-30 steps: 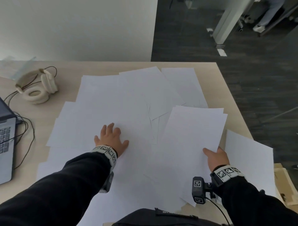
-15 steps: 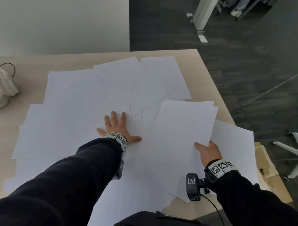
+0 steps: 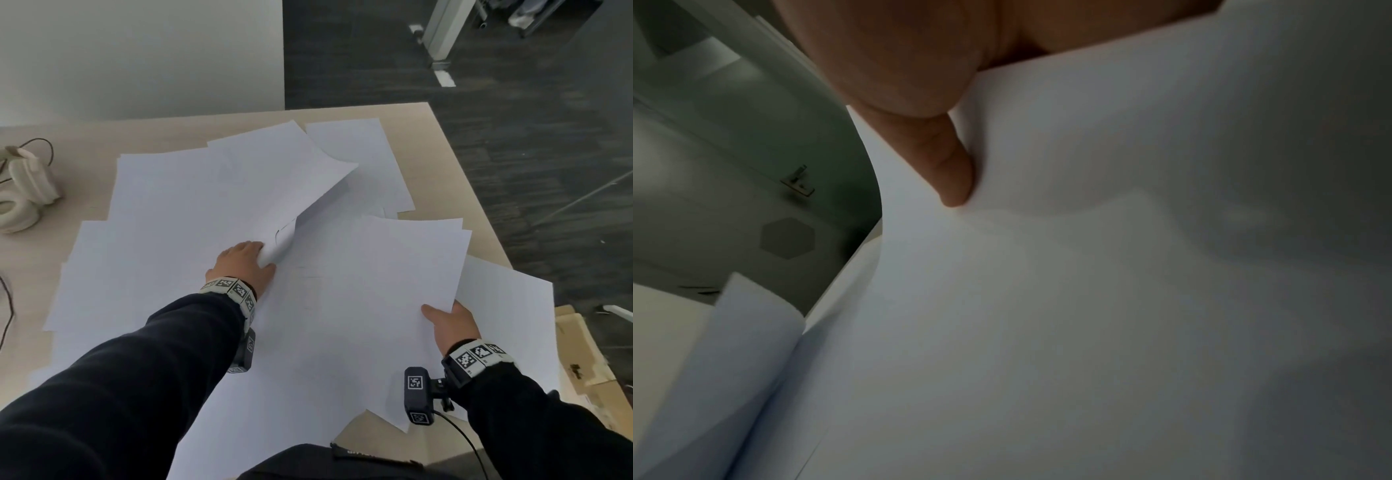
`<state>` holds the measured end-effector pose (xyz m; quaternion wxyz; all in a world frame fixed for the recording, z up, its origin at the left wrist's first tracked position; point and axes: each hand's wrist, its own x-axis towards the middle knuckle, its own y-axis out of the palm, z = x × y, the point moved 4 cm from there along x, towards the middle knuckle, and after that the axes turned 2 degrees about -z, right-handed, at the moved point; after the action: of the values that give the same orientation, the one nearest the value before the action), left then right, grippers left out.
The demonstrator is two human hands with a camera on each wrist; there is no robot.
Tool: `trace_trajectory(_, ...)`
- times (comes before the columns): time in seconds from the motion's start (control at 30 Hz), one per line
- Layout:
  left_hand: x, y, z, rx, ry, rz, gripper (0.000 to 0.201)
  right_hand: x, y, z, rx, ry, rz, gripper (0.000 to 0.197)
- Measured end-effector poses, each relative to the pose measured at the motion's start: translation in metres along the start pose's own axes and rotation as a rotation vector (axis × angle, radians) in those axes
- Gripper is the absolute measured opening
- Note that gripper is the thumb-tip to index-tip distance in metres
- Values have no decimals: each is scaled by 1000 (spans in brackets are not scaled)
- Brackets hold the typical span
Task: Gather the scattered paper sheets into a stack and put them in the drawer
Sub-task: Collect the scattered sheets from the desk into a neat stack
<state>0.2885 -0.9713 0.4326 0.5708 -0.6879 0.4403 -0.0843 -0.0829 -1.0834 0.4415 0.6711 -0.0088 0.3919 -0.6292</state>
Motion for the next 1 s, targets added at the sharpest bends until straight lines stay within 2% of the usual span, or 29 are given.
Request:
trace_trajectory(0.1,-6,-10,2,-62,39,-43,21,0,3,5,-18,-2,17,10)
trace_trajectory(0.2,-20,-18,0,-89,81,-76,17,-2,8,10,-24,-10,54,12)
trace_trajectory(0.3,-34,-17,-1,-96,212,3,13,-2,13,14,-22,-13,87,16)
trace_trajectory(0.47,-55,-6,8,91,451,177,41,7,11,7,-43,35,132,26)
trace_trajectory(0.57,-65,0,18,234,521,274,54,11,5,-1,-28,100,81,34)
trace_trajectory(0.63,-70,5,20,375,618,325,53,9,0,-4,67,178,22,41)
trace_trajectory(0.67,-73,8,19,435,675,345,52,7,-2,-3,75,174,11,42)
trace_trajectory(0.73,-78,13,16,511,768,378,56,1,4,0,-67,75,117,38)
trace_trajectory(0.8,-81,17,14,552,837,374,66,-2,8,-3,-33,42,135,35)
trace_trajectory(0.9,-79,19,15,519,812,294,88,-5,11,-8,-69,11,151,28)
trace_trajectory(1.0,-71,11,24,418,599,216,110,-6,11,-8,-85,-14,162,24)
